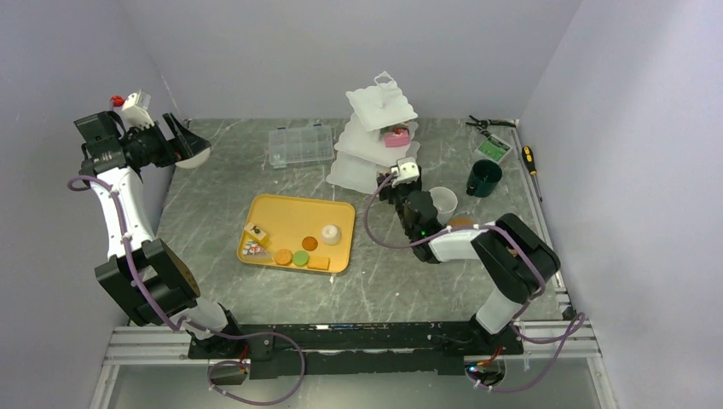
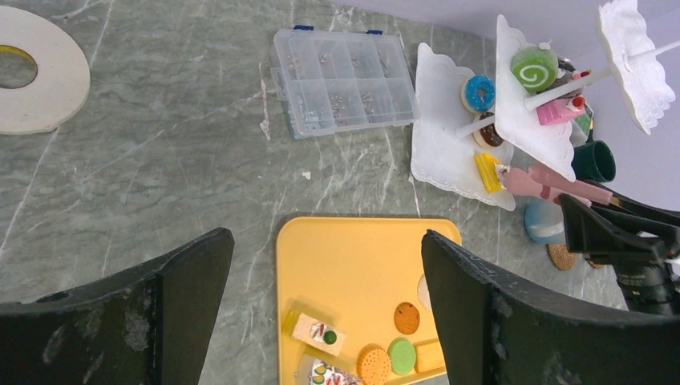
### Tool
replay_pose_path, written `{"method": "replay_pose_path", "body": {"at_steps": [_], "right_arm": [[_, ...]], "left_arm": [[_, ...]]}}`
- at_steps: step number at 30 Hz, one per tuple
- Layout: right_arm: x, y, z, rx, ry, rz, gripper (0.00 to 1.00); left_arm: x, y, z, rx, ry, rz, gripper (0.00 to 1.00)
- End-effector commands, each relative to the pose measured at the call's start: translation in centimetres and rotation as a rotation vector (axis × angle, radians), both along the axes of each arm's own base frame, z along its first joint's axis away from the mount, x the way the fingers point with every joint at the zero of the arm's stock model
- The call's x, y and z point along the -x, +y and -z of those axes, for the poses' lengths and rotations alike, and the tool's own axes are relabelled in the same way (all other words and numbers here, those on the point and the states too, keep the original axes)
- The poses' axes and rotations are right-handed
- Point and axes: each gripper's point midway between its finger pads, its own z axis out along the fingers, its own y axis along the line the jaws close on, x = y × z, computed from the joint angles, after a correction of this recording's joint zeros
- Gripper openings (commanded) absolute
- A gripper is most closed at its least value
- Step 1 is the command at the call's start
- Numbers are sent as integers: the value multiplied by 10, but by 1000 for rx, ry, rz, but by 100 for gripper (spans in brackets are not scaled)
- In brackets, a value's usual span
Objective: Serve the afternoon tea
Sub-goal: Place the desert on the desert table.
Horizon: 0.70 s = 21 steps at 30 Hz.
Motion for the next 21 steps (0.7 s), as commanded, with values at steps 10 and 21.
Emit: {"method": "replay_pose_path", "body": {"at_steps": [10, 21], "right_arm": [[101, 95, -46, -95, -45, -286, 64], [143, 220, -73, -161, -55, -622, 64]], "left_arm": [[3, -1, -23, -10, -51, 9, 93], [7, 0, -22, -18, -43, 10, 93]]}}
